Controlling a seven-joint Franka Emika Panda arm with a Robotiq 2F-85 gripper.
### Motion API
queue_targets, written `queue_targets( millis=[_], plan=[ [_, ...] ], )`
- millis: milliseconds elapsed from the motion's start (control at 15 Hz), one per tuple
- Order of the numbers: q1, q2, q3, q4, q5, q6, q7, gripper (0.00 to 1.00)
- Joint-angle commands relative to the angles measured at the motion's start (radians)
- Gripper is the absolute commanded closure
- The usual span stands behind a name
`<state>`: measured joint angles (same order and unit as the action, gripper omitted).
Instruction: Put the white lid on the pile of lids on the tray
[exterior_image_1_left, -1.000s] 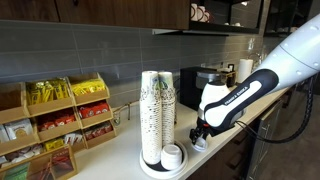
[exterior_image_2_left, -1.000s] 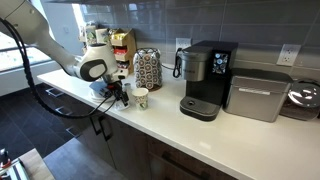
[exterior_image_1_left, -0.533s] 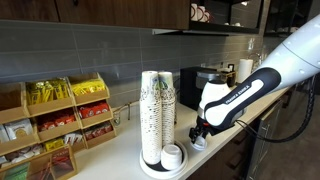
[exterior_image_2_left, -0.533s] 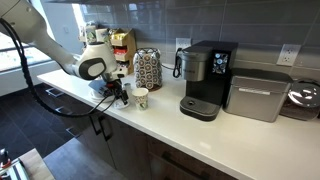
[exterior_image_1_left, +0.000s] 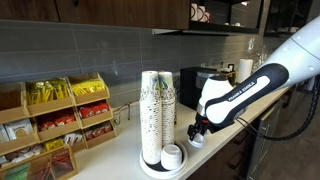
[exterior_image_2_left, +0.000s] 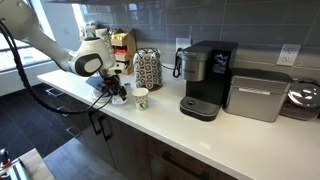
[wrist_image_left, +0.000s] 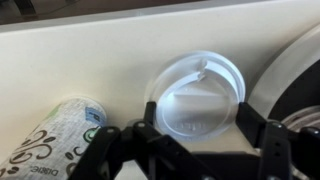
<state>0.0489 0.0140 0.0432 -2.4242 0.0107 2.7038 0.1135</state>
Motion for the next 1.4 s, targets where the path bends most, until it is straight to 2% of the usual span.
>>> queue_targets(
  millis=[0,800,1333],
  plan=[
    [0.007,-0.050,0.010,-0.038,0.019,0.000,-0.026,0.19],
    [0.039,-0.115,0.038,-0.056,0.048,-0.009,-0.087,0.17],
    [0.075,-0.147,0.045,-0.066,0.104,-0.013,-0.174,0.17]
  ],
)
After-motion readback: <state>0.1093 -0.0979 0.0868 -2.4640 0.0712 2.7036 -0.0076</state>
